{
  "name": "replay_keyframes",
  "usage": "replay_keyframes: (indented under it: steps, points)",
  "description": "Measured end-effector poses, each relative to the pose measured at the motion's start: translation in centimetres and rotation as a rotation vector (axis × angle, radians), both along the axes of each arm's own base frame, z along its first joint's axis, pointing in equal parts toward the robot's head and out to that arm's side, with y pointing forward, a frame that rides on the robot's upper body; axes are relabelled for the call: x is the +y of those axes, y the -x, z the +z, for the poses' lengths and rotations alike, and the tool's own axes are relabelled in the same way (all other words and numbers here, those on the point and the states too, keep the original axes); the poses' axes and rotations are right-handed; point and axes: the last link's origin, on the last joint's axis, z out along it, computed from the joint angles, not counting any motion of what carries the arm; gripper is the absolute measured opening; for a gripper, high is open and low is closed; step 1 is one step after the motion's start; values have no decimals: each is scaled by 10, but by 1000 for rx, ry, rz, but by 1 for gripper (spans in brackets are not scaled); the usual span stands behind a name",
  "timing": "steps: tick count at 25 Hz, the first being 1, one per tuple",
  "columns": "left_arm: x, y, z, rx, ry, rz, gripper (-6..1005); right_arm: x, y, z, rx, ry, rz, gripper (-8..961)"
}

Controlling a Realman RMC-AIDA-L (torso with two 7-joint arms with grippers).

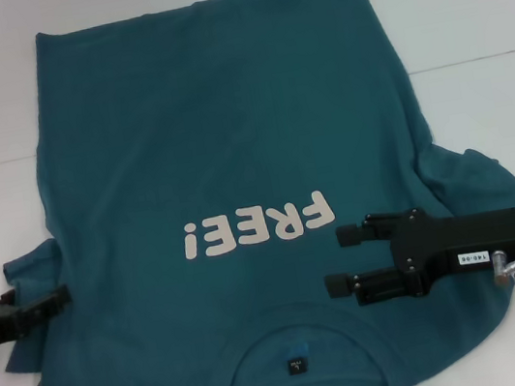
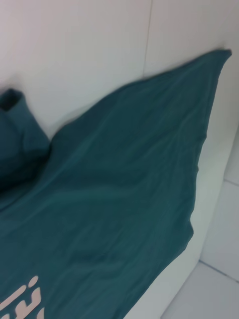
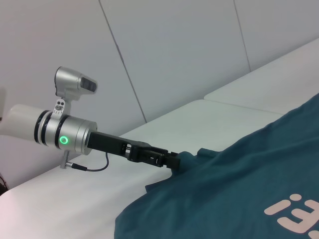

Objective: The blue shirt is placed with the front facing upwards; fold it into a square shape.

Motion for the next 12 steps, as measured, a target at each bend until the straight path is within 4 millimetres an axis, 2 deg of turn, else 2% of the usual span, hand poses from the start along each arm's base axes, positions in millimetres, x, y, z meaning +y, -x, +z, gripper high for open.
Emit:
replay_keyframes:
  steps: [7, 12]
  points:
    - [2, -4, -4, 21, 36, -8, 903, 0, -1, 0, 0, -2, -3, 917]
    - [3, -2, 3, 30, 15, 22, 897, 0, -1, 0, 1, -3, -4, 917]
